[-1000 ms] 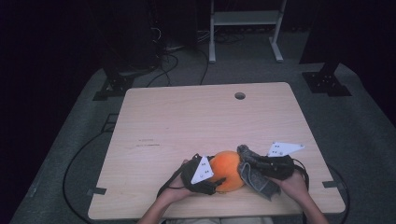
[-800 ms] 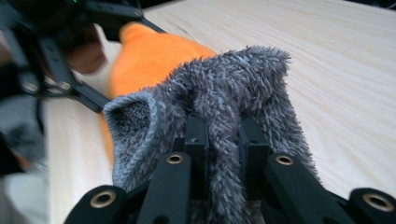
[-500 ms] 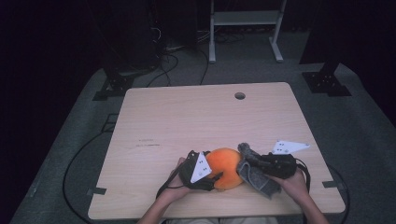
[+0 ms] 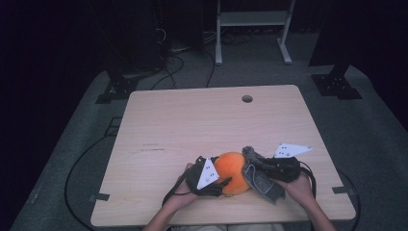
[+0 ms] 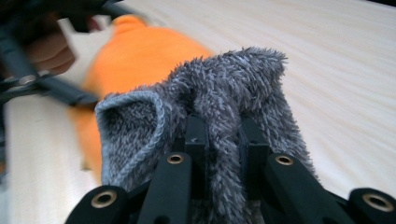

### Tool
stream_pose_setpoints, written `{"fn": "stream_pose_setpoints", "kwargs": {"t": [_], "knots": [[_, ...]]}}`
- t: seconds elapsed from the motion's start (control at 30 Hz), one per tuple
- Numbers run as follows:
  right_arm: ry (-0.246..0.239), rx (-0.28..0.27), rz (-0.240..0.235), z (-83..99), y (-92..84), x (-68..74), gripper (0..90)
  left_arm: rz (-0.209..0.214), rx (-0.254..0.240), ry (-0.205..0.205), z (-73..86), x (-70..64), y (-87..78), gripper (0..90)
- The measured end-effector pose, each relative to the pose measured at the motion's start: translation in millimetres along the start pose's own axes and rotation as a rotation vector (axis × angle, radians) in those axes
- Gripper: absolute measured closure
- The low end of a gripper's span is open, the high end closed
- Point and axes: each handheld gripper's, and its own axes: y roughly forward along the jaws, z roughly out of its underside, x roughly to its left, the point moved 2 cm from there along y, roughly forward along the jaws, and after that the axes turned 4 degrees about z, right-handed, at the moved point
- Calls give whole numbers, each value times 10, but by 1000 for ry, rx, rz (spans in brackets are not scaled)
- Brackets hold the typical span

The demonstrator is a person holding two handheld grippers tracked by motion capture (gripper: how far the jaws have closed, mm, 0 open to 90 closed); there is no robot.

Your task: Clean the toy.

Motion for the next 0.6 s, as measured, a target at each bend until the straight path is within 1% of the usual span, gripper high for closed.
{"fn": "stream_pose_setpoints", "kwargs": {"t": [0.03,0.07,0.1,0.13,0.17,0.2,0.23,0.27,0.3,0.33,0.37,0.43,0.47,0.5,0.53,0.57,0.6], "knots": [[1,-22,7,-34,-18,-1,770,5,-4,8,1,-7,5,248],[-8,-85,-33,-162,-25,75,770,13,-13,13,-1,-18,12,252],[-8,-85,-33,-162,-25,75,770,18,-16,21,-7,-27,15,252],[-31,-91,-48,-221,5,142,770,23,-19,24,-18,-34,12,251],[-64,-72,-55,-254,58,205,770,28,-20,22,-30,-26,-5,245],[-95,-52,-43,-252,117,254,770,29,-22,3,-39,-5,-29,217],[-103,-46,-34,-229,156,277,771,38,-29,-28,-41,24,-55,187],[-101,-51,-35,-206,172,268,771,45,-36,-55,-36,54,-77,170],[-88,-50,-34,-182,153,226,772,45,-44,-71,-28,67,-83,199],[-88,-50,-34,-182,153,226,772,56,-47,-64,-19,65,-83,199],[-82,-50,-35,-170,140,204,771,56,-50,-51,-17,47,-71,249],[-73,-35,-36,-156,114,152,771,54,-50,-42,-37,13,-45,290],[-60,-32,-35,-164,94,126,771,54,-50,-37,-47,-4,-33,302],[-56,-47,-35,-224,36,141,772,52,-47,-19,-50,-23,-21,316],[-56,-47,-35,-224,36,141,772,56,-50,-1,-49,-45,-11,316],[-60,-73,-47,-278,14,182,772,62,-52,10,-52,-64,-3,320],[-87,-101,-83,-389,37,290,771,63,-49,25,-60,-79,0,320]]}}
